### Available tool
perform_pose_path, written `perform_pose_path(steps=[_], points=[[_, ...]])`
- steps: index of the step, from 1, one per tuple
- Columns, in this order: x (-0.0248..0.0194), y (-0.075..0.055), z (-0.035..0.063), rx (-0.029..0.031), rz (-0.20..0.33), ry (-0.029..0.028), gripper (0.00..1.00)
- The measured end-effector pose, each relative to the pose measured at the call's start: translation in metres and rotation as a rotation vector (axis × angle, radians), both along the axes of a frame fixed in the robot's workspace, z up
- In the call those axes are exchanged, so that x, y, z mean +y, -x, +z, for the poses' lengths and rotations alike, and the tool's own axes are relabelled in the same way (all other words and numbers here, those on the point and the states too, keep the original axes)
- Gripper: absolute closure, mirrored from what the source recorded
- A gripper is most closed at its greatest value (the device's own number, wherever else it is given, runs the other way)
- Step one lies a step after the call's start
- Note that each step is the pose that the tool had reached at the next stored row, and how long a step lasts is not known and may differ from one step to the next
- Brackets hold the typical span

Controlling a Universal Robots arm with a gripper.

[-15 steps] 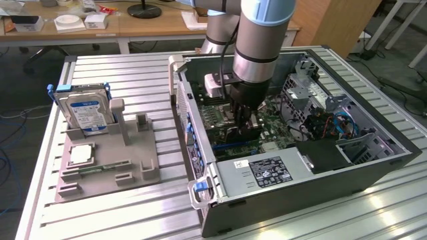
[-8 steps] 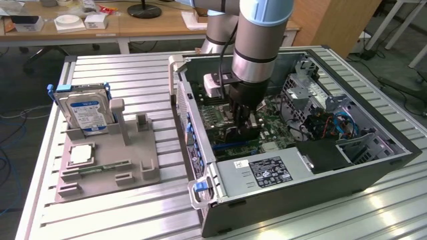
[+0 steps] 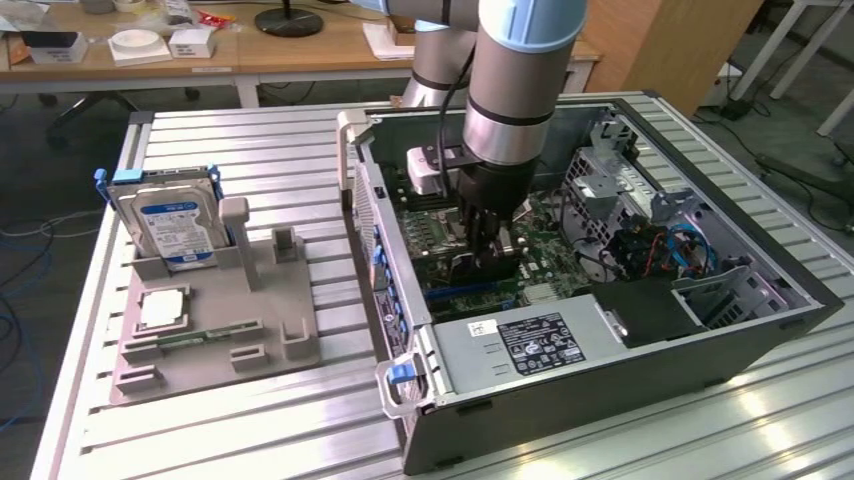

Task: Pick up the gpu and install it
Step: 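Insert the gpu into the slot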

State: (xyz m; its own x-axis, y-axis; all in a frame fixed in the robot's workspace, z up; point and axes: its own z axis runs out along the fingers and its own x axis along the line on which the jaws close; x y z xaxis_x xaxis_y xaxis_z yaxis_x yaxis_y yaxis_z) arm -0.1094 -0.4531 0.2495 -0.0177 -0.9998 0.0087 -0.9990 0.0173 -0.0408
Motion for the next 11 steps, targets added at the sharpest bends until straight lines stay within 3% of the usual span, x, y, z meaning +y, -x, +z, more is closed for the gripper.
perform_pose_path(steps=[11], points=[[0.0000, 0.0001, -0.0037, 0.0001, 0.000, 0.0000, 0.74]])
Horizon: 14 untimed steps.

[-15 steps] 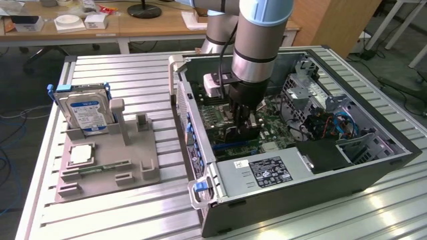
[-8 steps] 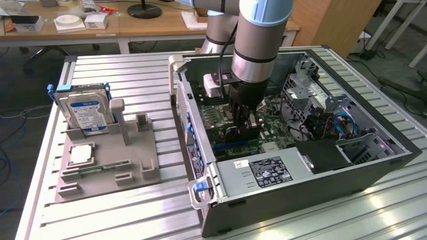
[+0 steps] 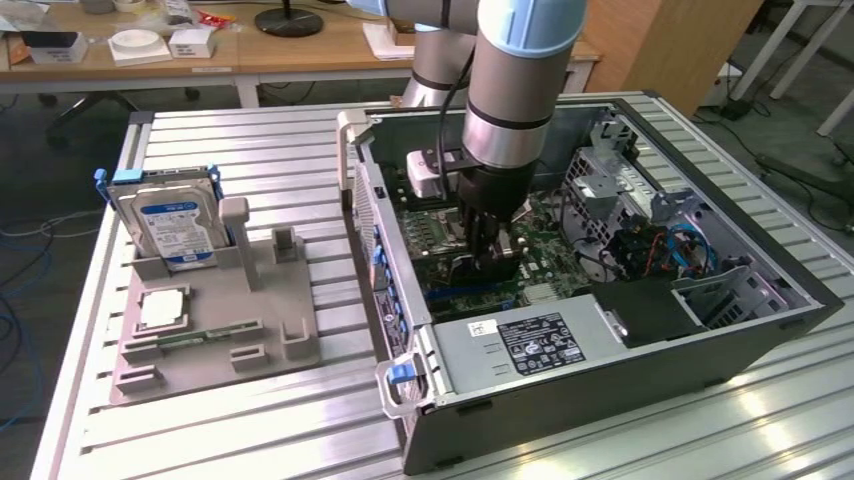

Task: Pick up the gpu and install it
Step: 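Insert the gpu into the slot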

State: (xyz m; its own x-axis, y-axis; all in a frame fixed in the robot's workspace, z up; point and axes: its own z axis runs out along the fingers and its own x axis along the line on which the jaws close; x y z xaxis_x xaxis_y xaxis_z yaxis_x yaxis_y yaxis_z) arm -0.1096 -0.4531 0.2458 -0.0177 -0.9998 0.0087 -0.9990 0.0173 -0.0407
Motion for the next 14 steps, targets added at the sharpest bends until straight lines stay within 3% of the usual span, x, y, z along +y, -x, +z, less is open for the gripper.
perform_pose_path(steps=[14], points=[[0.0000, 0.0000, 0.0019, -0.0027, 0.000, -0.0001, 0.74]])
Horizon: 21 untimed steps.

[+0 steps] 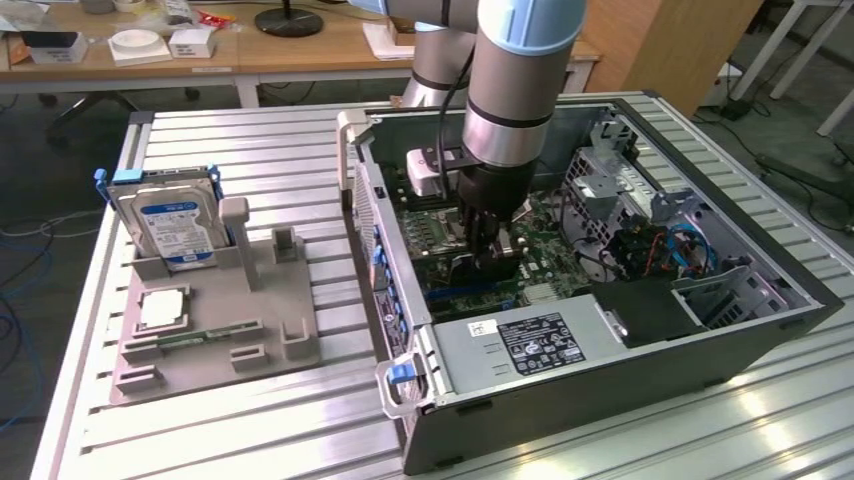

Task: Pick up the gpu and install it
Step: 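Insert the gpu into the slot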

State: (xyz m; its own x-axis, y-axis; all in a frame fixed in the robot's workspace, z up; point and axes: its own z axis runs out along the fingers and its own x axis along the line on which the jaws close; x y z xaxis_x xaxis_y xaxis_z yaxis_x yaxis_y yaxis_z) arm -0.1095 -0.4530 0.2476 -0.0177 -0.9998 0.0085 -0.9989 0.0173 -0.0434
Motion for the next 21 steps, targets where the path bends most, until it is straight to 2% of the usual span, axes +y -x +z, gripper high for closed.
perform_pose_path(steps=[6, 17, 21], points=[[0.0010, 0.0000, 0.0001, -0.0053, 0.000, 0.0004, 0.74], [0.0011, 0.0019, -0.0013, -0.0055, 0.000, 0.0002, 0.74], [0.0011, 0.0019, -0.0048, -0.0053, 0.000, 0.0005, 0.74]])
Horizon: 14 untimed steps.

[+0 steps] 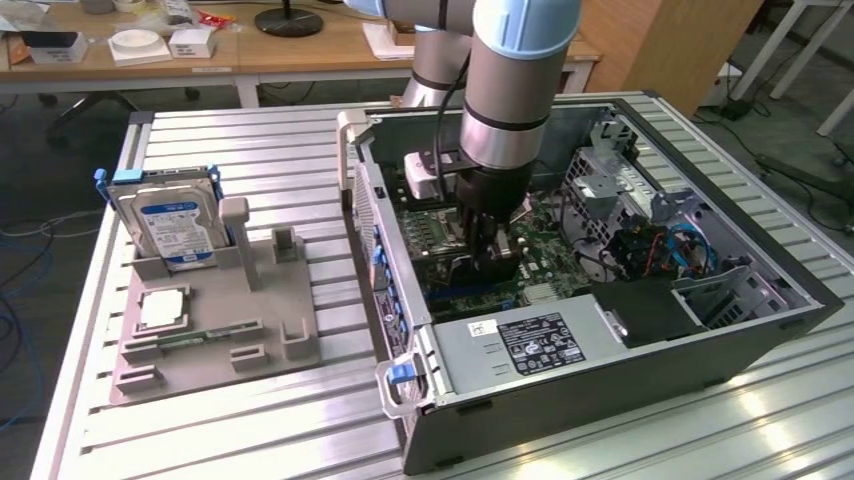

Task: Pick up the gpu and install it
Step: 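Insert the gpu into the slot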

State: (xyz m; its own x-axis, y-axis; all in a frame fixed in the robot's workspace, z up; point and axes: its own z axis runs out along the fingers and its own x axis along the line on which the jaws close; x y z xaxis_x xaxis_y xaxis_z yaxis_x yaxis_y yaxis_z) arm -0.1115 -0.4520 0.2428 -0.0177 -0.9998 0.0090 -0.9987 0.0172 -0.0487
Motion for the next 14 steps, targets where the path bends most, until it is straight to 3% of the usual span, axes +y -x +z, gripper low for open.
perform_pose_path(steps=[6, 9, 14], points=[[0.0001, 0.0001, -0.0008, -0.0003, 0.000, -0.0005, 0.74], [0.0002, 0.0000, 0.0057, -0.0011, 0.000, -0.0018, 0.74], [0.0001, 0.0001, 0.0065, -0.0005, 0.000, -0.0006, 0.74]])
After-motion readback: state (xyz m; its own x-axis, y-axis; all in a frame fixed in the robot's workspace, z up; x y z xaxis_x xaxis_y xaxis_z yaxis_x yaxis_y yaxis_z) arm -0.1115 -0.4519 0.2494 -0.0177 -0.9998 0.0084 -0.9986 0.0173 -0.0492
